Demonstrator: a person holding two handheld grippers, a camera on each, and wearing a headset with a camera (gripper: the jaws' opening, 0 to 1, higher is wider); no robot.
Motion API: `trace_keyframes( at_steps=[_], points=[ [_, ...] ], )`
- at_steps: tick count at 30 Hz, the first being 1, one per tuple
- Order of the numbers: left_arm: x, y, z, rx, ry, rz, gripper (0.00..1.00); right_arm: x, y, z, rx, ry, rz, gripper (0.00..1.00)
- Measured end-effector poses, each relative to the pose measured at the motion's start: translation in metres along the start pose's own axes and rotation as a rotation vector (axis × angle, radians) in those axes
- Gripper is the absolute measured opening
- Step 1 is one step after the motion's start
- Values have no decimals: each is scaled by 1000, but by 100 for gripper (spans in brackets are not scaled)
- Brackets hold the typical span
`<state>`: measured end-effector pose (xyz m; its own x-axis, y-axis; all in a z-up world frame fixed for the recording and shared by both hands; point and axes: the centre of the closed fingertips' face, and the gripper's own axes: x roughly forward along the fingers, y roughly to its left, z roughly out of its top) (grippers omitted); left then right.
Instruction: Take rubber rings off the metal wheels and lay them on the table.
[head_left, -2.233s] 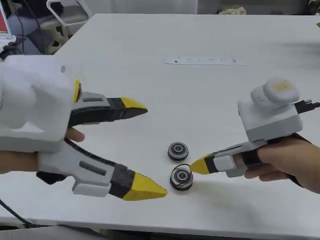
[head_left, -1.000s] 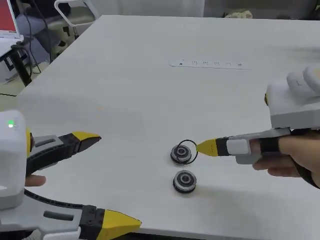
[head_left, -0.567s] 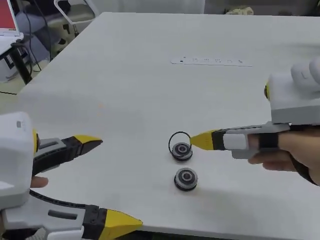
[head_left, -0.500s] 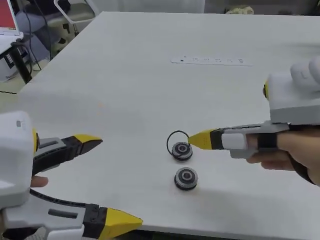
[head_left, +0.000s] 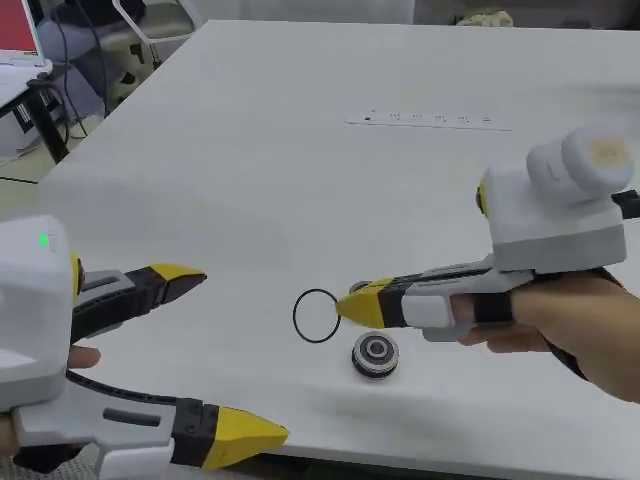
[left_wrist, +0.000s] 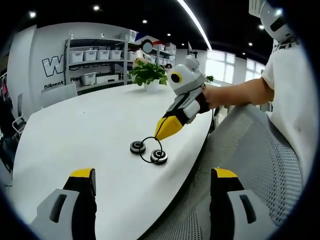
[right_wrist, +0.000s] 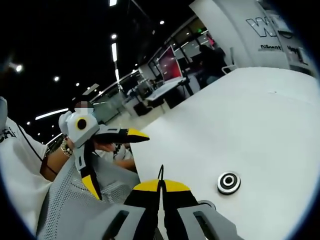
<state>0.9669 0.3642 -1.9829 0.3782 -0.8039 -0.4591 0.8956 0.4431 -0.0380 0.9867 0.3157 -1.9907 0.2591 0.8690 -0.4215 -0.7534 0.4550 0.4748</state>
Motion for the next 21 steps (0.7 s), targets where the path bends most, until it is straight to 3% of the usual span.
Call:
trace_keyframes(
  at_steps=[3,8,21],
  points=[
    [0,0,-1,2,6,2,93,6,6,-8,-15,36,19,0],
    [0,0,-1,0,9,3,92,13,5,-19,-36,71,8,0],
    [0,0,-4,-10,18,0,91,26,-12,-44,-32,134,-58,0]
  ],
)
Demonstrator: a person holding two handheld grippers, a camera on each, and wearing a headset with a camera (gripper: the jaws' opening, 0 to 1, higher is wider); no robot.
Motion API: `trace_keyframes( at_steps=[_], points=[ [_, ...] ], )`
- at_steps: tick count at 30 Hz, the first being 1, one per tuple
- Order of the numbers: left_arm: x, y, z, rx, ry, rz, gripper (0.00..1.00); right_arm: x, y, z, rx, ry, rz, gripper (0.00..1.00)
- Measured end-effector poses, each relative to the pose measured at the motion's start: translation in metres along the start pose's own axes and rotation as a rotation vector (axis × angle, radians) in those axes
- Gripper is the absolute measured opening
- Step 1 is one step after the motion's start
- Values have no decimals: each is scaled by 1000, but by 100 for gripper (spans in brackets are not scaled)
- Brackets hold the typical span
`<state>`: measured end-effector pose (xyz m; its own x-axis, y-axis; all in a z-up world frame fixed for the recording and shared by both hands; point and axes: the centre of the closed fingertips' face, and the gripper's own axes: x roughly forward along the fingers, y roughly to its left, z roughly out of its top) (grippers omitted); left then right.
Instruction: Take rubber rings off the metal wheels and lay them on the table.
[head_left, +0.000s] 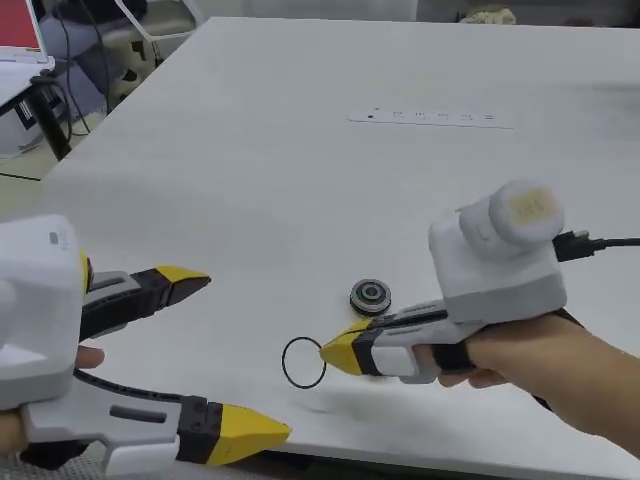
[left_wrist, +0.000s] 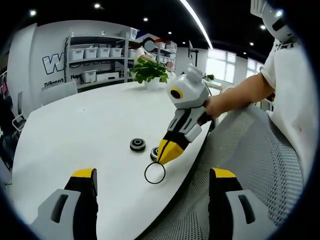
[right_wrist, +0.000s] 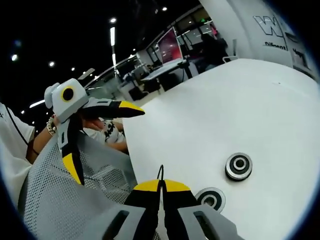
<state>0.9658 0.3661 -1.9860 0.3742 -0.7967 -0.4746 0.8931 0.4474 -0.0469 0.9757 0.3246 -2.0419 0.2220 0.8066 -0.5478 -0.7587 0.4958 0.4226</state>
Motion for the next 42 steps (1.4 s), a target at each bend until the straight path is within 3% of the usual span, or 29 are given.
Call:
trace_keyframes(
  at_steps=[7,13,19,33,42],
  points=[
    [0,-1,-2,3,10,-4,90,4,-7,-5,-40,17,-39,0],
    [0,0,-2,3,10,-2,89,6,-16,-6,-130,28,-96,0],
    [0,0,-3,4,18,1,86,5,-21,-3,-161,14,-122,4],
    [1,1,-4,4,24,0,84,-6,-28,9,-151,-14,-145,5],
    [1,0,-5,1,29,-3,83,-22,-34,28,-117,-78,-168,5]
  ],
)
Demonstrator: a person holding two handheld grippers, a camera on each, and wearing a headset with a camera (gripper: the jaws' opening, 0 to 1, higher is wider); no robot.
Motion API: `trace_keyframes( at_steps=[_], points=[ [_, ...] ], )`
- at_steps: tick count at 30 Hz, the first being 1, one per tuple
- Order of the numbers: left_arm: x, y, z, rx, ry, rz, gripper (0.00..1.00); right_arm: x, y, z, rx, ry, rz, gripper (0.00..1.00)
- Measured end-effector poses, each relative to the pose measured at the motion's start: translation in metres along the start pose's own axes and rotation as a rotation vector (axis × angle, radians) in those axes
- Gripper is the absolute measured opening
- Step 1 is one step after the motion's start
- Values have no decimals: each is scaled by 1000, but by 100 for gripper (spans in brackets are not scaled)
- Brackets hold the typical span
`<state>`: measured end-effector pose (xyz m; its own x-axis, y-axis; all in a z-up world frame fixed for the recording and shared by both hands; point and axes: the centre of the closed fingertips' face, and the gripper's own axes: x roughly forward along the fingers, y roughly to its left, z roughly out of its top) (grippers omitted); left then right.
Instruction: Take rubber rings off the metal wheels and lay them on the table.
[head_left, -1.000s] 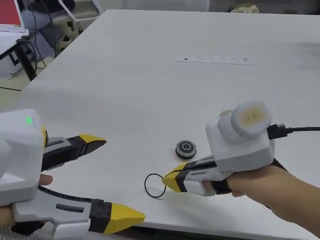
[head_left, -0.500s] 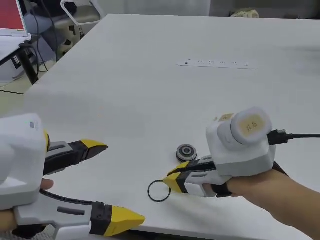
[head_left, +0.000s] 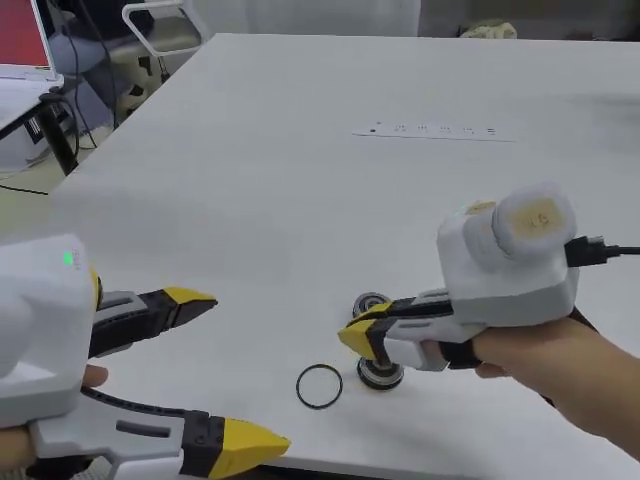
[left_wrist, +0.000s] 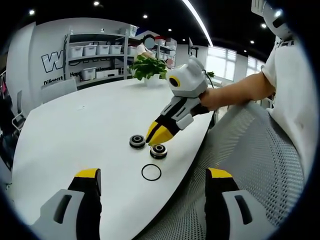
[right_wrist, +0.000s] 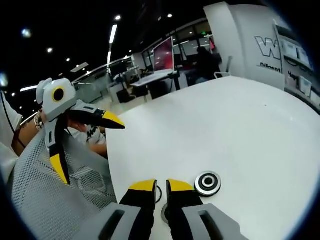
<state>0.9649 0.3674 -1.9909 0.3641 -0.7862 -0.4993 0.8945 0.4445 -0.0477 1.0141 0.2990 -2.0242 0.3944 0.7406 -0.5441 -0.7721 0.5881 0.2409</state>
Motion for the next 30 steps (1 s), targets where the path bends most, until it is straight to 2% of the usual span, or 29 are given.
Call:
trace_keyframes(
  at_steps=[9,18,24,30],
  points=[
    [-1,0,0,-1,-3,0,83,-22,-22,25,75,-111,-52,5],
    [0,-2,0,0,1,-8,81,-43,-44,37,133,-185,-96,6],
    [0,-3,0,-5,2,-17,78,-49,-49,38,147,-200,-108,7],
    [0,-5,2,0,-11,-23,79,-50,-48,38,131,-196,-97,9]
  ],
)
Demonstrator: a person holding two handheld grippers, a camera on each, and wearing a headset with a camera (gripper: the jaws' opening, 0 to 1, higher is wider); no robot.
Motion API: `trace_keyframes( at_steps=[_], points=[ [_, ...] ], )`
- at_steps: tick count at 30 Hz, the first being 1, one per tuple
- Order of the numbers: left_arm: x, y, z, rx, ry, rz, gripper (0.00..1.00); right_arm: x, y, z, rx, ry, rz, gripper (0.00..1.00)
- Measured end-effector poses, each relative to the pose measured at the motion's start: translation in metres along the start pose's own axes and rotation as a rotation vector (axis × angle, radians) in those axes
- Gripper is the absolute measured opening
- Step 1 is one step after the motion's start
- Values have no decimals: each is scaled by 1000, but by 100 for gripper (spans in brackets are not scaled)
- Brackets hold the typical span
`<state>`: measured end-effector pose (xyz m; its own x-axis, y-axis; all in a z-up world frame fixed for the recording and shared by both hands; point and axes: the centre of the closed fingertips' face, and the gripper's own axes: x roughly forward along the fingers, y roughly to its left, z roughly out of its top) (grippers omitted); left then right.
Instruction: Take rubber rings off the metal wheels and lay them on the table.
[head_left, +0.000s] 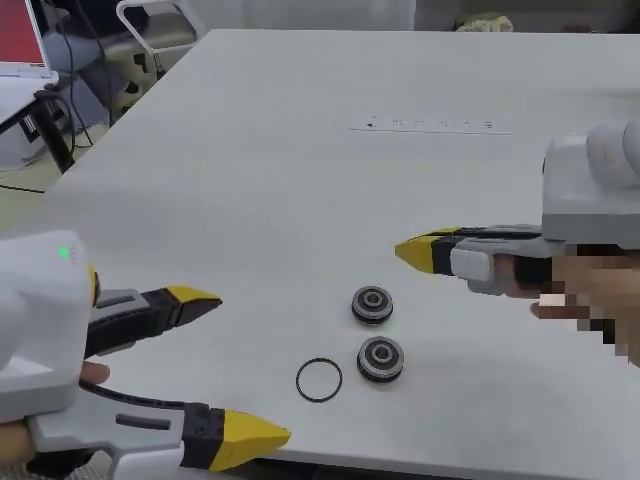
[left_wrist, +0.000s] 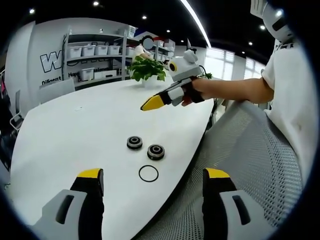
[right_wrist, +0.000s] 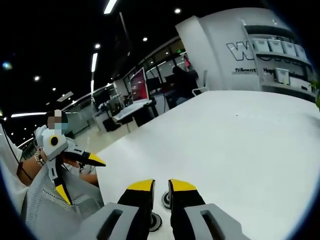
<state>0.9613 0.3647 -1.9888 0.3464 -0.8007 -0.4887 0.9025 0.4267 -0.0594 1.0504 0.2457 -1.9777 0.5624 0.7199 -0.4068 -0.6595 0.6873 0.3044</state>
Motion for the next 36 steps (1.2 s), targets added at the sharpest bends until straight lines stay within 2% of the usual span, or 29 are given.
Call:
trace_keyframes(
  at_steps=[5,8,14,21,24,26,30,34,36],
  points=[
    [0,0,-1,0,6,1,78,-2,3,-9,-71,40,24,11],
    [0,0,-1,-1,7,2,78,-5,5,-19,-87,71,59,13],
    [0,0,-2,0,14,2,78,-7,-1,-34,-123,123,77,16],
    [0,0,-2,-4,13,3,78,-3,8,-58,-204,217,139,21],
    [0,-1,-2,-3,9,-4,79,-1,5,-76,-242,294,136,21],
    [0,-3,1,-1,-5,-17,79,1,6,-84,-241,321,142,21],
    [-1,-6,11,55,-39,-24,79,0,6,-95,-268,362,157,22],
    [-1,-9,13,118,-20,-32,80,1,5,-97,-281,375,169,23],
    [-3,-13,21,152,-27,-41,80,1,6,-98,-286,379,174,24]
  ],
)
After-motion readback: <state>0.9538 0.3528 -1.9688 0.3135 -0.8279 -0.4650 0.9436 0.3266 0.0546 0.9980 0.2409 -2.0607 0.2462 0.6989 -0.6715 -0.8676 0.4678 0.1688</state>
